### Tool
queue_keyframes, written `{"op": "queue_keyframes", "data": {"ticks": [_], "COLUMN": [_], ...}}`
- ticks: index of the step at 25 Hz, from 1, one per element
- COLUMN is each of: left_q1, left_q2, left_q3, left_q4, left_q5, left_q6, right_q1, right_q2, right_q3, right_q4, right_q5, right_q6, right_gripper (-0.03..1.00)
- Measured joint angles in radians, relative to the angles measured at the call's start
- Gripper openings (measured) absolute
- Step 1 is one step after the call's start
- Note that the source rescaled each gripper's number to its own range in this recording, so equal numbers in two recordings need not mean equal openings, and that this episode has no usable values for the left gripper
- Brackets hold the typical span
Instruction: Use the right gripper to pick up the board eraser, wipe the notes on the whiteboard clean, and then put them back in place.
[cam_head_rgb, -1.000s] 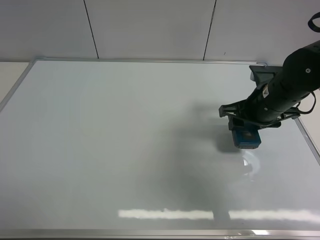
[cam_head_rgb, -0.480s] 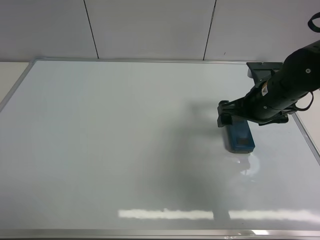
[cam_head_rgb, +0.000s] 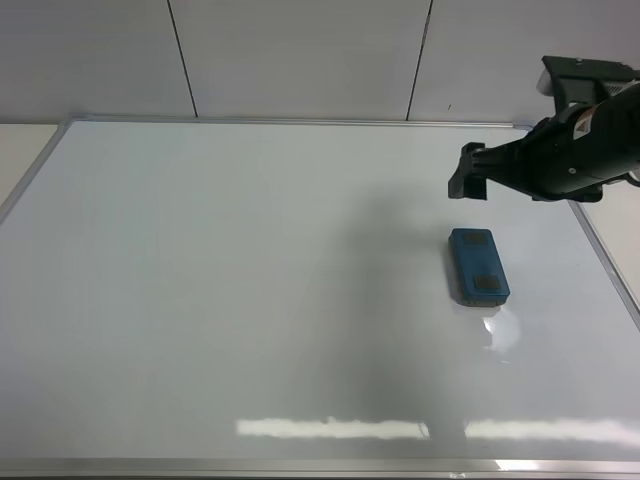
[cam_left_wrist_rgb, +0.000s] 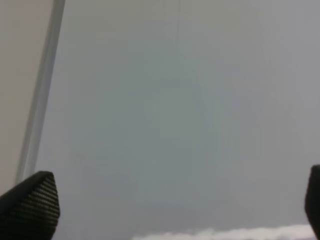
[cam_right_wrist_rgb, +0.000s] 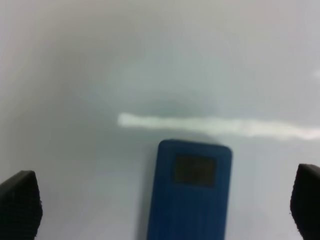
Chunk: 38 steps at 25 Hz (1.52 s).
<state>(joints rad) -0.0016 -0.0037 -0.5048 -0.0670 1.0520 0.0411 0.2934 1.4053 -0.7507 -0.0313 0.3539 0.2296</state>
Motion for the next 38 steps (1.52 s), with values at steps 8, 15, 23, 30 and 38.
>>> {"op": "queue_keyframes", "data": {"ticks": [8,15,23,30,38], "left_q1": [0.000,0.000,0.000,0.000,0.000], "left_q2": [0.000,0.000,0.000,0.000,0.000], "left_q3": [0.000,0.000,0.000,0.000,0.000], "left_q4": [0.000,0.000,0.000,0.000,0.000], "left_q5": [0.000,0.000,0.000,0.000,0.000], "left_q6": [0.000,0.000,0.000,0.000,0.000], "right_q1": [-0.168,-0.313,-0.323,-0.323,-0.323], "right_q2": [-0.220,-0.546,-0.920,-1.156,-1.402], "right_q3": [0.033,0.135,0.137,0.140,0.140], "right_q4": [0.019,0.049,0.053,0.053,0.081], "right_q5": [0.076,0.156,0.301,0.441,0.498], "right_q6": [-0.039,-0.100,-0.106,-0.147,-0.175], "right_gripper": [1.00,1.00,1.00,1.00,1.00]}}
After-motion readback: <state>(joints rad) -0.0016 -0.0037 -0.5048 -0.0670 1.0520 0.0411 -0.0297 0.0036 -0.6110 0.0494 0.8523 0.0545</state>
